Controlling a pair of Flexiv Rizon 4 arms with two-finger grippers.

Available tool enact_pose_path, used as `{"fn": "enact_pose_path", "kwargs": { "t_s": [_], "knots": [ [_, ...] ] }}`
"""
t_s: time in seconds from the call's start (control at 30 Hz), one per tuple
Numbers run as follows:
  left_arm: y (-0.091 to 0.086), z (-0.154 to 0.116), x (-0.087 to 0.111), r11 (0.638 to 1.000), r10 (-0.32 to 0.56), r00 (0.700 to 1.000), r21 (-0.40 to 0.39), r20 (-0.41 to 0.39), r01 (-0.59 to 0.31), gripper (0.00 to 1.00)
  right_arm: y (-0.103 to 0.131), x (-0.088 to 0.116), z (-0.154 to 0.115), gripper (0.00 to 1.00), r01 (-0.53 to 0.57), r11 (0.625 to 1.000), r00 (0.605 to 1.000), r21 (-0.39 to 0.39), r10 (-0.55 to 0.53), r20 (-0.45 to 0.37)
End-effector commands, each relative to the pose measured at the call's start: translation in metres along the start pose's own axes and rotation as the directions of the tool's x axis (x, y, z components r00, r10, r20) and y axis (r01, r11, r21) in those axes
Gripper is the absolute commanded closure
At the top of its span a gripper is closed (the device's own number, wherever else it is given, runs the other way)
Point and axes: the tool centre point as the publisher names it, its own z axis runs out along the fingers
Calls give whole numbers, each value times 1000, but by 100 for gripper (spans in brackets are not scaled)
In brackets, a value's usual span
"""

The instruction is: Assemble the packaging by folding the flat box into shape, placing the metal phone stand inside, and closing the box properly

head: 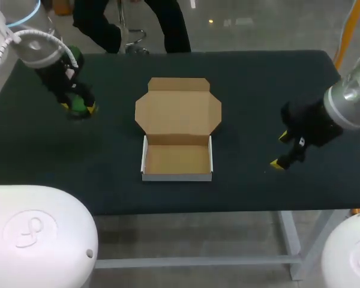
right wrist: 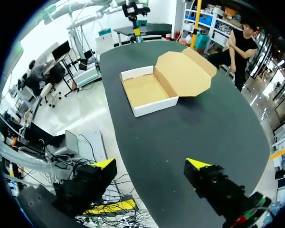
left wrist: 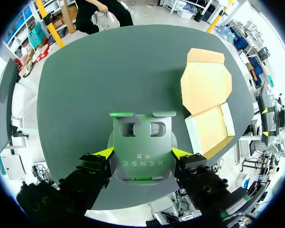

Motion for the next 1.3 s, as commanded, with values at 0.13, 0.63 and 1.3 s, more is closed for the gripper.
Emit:
{"fn": "enact_pose_path", "kwargs": {
  "t_s": [0.13, 0.63, 1.3],
  "knots": [
    [5, 0, 18, 1000, 19, 1000, -16, 8, -19, 100, 5, -5, 23, 0, 74, 993, 997, -93, -73, 18],
    [19, 2, 73, 996, 72, 997, -45, -11, -72, 100, 5, -5, 23, 0, 74, 993, 997, -93, -73, 18],
    [45, 26, 164, 966, 236, 971, -98, -34, -238, 100, 5, -5, 23, 0, 74, 993, 997, -93, -73, 18]
  ]
}}
